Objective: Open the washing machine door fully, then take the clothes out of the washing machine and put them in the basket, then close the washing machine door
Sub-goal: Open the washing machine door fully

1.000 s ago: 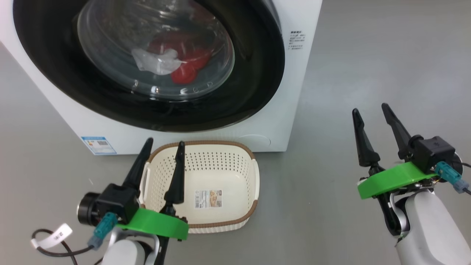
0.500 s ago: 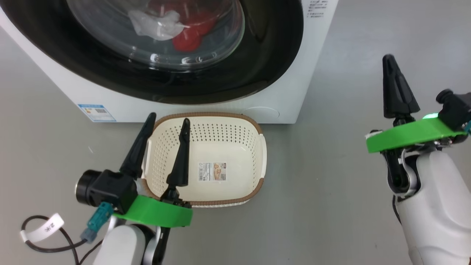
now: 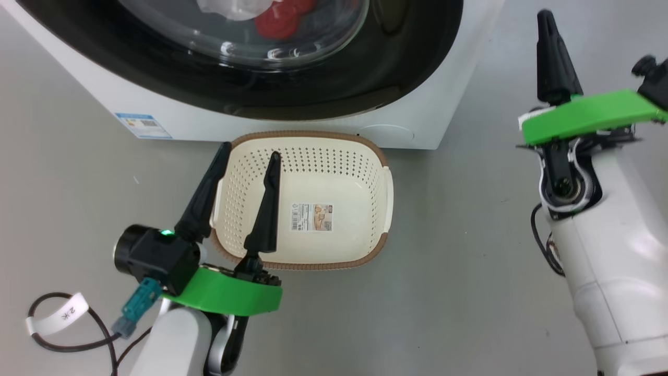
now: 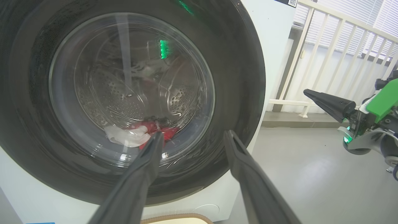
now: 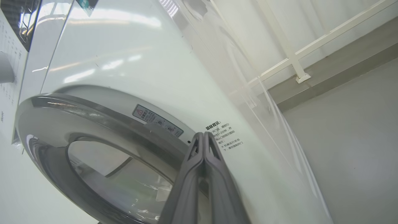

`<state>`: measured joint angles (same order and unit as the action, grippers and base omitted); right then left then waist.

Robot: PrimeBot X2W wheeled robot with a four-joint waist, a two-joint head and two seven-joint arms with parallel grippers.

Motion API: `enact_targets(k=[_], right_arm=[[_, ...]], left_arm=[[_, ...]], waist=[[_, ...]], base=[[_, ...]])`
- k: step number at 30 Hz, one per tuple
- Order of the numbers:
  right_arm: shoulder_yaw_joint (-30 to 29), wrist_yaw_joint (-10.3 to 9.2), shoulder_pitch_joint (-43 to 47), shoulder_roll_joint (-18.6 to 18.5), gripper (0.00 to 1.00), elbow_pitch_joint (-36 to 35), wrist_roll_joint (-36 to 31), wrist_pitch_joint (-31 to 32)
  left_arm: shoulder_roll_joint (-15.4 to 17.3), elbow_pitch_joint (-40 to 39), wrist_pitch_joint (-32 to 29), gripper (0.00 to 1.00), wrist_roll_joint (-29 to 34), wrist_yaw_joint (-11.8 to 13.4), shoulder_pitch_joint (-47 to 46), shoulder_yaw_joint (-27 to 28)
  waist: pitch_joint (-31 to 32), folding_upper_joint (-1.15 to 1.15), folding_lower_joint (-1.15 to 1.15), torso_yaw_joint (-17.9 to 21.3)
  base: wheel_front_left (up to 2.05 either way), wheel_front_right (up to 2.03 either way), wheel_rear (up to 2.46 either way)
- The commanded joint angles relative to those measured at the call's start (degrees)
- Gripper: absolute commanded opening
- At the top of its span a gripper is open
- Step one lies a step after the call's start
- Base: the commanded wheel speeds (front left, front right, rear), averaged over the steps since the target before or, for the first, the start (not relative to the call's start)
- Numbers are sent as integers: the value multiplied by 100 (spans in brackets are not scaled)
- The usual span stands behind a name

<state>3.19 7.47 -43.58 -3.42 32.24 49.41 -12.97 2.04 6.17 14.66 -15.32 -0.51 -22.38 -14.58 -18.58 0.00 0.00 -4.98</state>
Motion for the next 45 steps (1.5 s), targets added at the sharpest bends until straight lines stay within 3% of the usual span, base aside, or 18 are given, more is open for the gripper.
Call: enact_targets(k=[1, 21, 35, 45], right_arm=[[132, 2, -246, 54, 0, -98, 99, 99], [-557, 2, -1539, -119, 0, 308, 1533, 2701], [-775, 2, -2359, -337, 0, 1210, 1484, 3735], [-767, 2, -2743, -357, 0, 1632, 1426, 4150]], left_arm=[[84, -185, 34, 100, -62, 14, -132, 149], [84, -193, 34, 100, -100, 38, -229, -24], [84, -165, 34, 100, -265, 31, -288, -162], [84, -135, 34, 100, -330, 53, -336, -238]], waist=[[-103, 0, 0, -81], [-437, 0, 0, -404], [-586, 0, 0, -623], [-624, 0, 0, -785]], base=[[0, 0, 0], [0, 0, 0], [0, 0, 0], [0, 0, 0]])
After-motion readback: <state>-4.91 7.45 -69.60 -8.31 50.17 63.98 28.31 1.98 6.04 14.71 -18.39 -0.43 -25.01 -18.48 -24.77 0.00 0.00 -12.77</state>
